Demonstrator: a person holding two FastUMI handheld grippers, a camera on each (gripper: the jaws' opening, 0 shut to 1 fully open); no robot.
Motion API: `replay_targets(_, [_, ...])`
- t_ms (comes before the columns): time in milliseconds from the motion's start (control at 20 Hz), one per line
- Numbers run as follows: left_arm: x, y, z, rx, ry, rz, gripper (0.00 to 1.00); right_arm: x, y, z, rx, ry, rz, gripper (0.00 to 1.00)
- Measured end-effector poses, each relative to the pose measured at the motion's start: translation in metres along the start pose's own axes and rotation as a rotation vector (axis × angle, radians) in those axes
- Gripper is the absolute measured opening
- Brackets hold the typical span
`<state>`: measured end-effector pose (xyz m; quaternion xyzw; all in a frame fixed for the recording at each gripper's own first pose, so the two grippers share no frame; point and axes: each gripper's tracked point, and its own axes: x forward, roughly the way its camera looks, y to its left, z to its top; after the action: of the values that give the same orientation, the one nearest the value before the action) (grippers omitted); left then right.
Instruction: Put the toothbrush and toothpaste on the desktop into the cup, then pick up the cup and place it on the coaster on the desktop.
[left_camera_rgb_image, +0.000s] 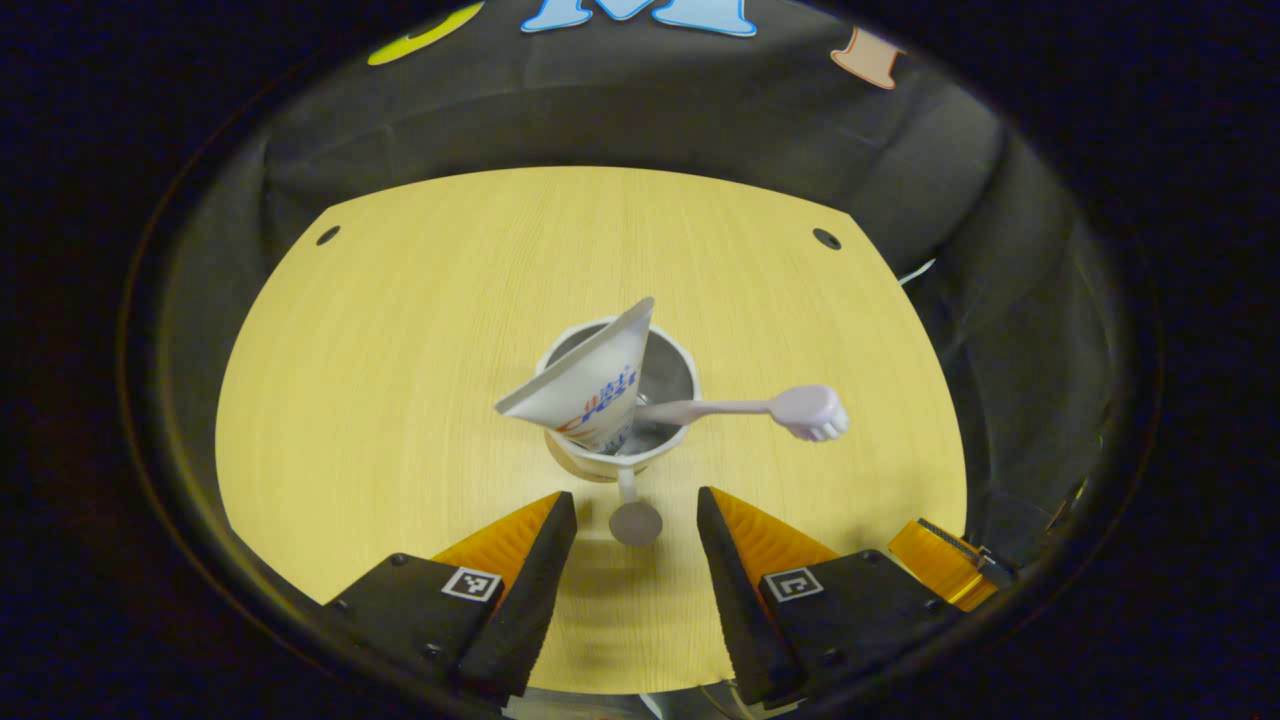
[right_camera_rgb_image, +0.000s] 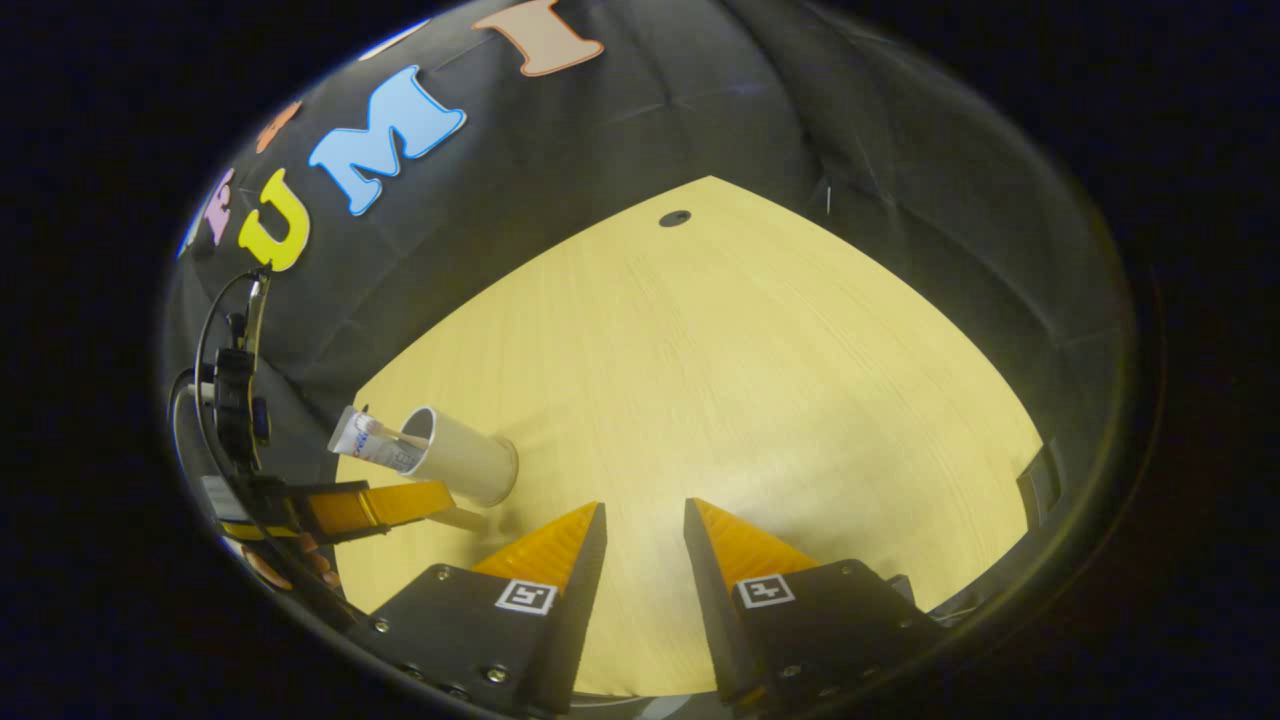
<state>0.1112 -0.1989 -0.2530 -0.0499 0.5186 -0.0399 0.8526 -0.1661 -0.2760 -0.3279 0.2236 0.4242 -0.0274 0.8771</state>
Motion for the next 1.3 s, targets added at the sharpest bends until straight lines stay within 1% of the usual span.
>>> replay_targets(200, [-0.028, 0.013, -0.007, -0.004, -0.01, -0.032, 0.81, -0.006, 0.026, 0.007, -0.048, -0.026, 0.019, 0.51])
replay_targets(350, [-0.057, 0.032, -0.003, -0.036, -0.063, -0.049, 0.81, -0.014, 0.052, 0.023, -0.09, -0.071, 0.038, 0.51])
replay_targets(400, [-0.068, 0.04, 0.002, -0.051, -0.092, -0.05, 0.81, -0.016, 0.062, 0.029, -0.1, -0.088, 0.049, 0.51])
replay_targets(450, [-0.081, 0.051, 0.009, -0.065, -0.122, -0.049, 0.83, -0.019, 0.073, 0.036, -0.109, -0.105, 0.062, 0.51])
replay_targets(500, [-0.089, 0.061, 0.015, -0.082, -0.143, -0.045, 0.81, -0.021, 0.086, 0.043, -0.115, -0.121, 0.077, 0.51])
replay_targets(600, [-0.108, 0.08, 0.028, -0.131, -0.176, -0.044, 0.81, -0.027, 0.107, 0.056, -0.13, -0.153, 0.101, 0.51])
replay_targets(650, [-0.119, 0.089, 0.037, -0.152, -0.202, -0.042, 0.85, -0.032, 0.117, 0.062, -0.141, -0.171, 0.109, 0.51])
replay_targets(700, [-0.127, 0.101, 0.046, -0.167, -0.237, -0.034, 0.81, -0.037, 0.127, 0.069, -0.157, -0.191, 0.114, 0.51])
replay_targets(850, [-0.17, 0.126, 0.082, -0.176, -0.387, -0.019, 0.81, -0.053, 0.158, 0.095, -0.23, -0.278, 0.123, 0.51])
replay_targets(900, [-0.187, 0.133, 0.092, -0.173, -0.437, -0.018, 0.85, -0.058, 0.168, 0.102, -0.255, -0.305, 0.125, 0.46])
replay_targets(950, [-0.202, 0.142, 0.1, -0.172, -0.487, -0.011, 0.8, -0.062, 0.177, 0.11, -0.283, -0.33, 0.126, 0.51])
replay_targets(1100, [-0.26, 0.172, 0.131, -0.169, -0.652, 0.009, 0.8, -0.076, 0.203, 0.127, -0.366, -0.398, 0.122, 0.51])
replay_targets(1150, [-0.279, 0.182, 0.14, -0.166, -0.707, 0.025, 0.8, -0.08, 0.212, 0.131, -0.386, -0.416, 0.125, 0.46])
replay_targets(1200, [-0.3, 0.193, 0.148, -0.161, -0.76, 0.045, 0.8, -0.084, 0.221, 0.136, -0.401, -0.436, 0.132, 0.46])
replay_targets(1250, [-0.318, 0.203, 0.151, -0.156, -0.807, 0.07, 0.84, -0.09, 0.231, 0.142, -0.413, -0.457, 0.144, 0.46])
replay_targets(1300, [-0.334, 0.214, 0.154, -0.158, -0.846, 0.093, 0.8, -0.095, 0.242, 0.147, -0.426, -0.479, 0.156, 0.46])
